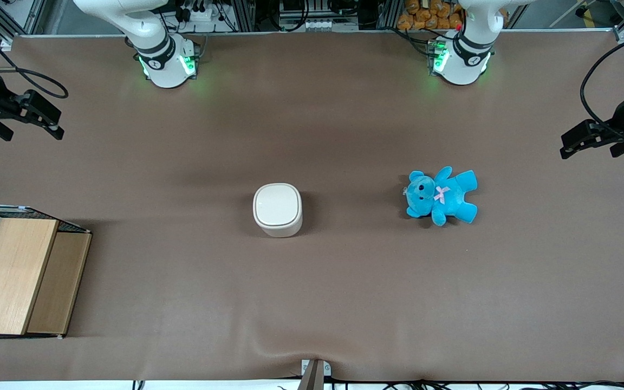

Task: Open trash can with right arm

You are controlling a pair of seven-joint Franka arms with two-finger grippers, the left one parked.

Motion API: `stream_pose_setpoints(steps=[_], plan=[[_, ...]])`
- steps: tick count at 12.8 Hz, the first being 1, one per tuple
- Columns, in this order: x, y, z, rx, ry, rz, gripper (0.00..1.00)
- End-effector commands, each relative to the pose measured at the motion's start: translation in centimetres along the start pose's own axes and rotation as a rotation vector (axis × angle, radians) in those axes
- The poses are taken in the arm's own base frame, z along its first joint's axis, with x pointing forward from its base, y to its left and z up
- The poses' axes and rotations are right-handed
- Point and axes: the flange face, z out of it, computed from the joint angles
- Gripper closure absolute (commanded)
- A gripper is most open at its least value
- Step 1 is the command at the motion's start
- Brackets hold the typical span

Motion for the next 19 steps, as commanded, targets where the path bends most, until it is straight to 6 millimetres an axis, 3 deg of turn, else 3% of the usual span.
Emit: stream_pose_setpoints(steps=[1, 7, 12, 16, 18, 19], plan=[[-0.9, 0.0, -0.4, -0.002, 0.008, -0.016, 0.00], [-0.6, -0.4, -0.2, -0.004, 0.002, -0.014, 0.00], [0.3, -5.4, 2.1, -0.006, -0.030, -0.087, 0.00], [1.0, -16.0, 5.9, -0.024, -0.078, -0.050, 0.05], [1.4, -20.4, 8.0, -0.020, -0.057, -0.110, 0.13], [1.7, -21.6, 9.0, -0.018, -0.047, -0.116, 0.17]])
